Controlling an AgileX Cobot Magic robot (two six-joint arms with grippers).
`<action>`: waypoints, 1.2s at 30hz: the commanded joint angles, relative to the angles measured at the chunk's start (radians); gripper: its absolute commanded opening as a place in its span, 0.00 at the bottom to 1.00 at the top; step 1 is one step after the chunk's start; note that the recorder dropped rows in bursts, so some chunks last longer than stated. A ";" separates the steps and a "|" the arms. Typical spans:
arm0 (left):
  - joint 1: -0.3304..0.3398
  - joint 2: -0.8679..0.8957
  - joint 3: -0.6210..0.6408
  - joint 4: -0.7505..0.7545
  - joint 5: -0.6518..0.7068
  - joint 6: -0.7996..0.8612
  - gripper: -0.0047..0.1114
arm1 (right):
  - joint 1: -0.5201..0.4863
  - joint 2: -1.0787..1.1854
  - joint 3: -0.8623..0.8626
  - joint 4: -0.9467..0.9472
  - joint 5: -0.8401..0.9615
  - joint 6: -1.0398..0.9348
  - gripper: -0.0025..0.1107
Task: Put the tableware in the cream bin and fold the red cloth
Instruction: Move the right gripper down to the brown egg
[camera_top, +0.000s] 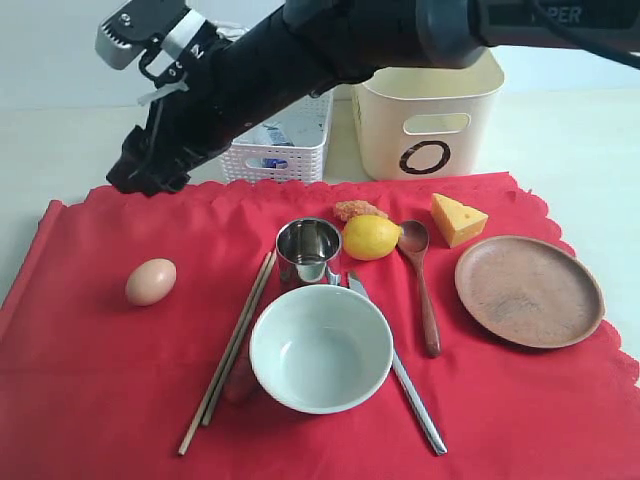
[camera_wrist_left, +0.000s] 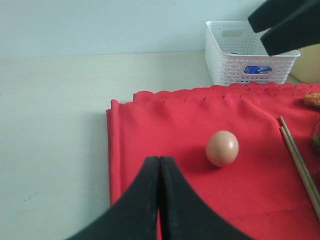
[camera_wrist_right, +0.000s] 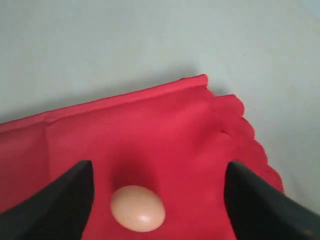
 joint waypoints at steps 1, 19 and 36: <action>-0.005 0.002 -0.003 0.002 -0.010 -0.006 0.04 | 0.049 0.035 -0.005 -0.045 0.010 -0.004 0.63; -0.005 0.002 -0.003 0.002 -0.010 -0.006 0.04 | 0.129 0.180 -0.005 -0.104 -0.139 -0.002 0.70; -0.005 0.002 -0.003 0.002 -0.010 -0.006 0.04 | 0.129 0.267 -0.005 -0.148 -0.193 -0.047 0.69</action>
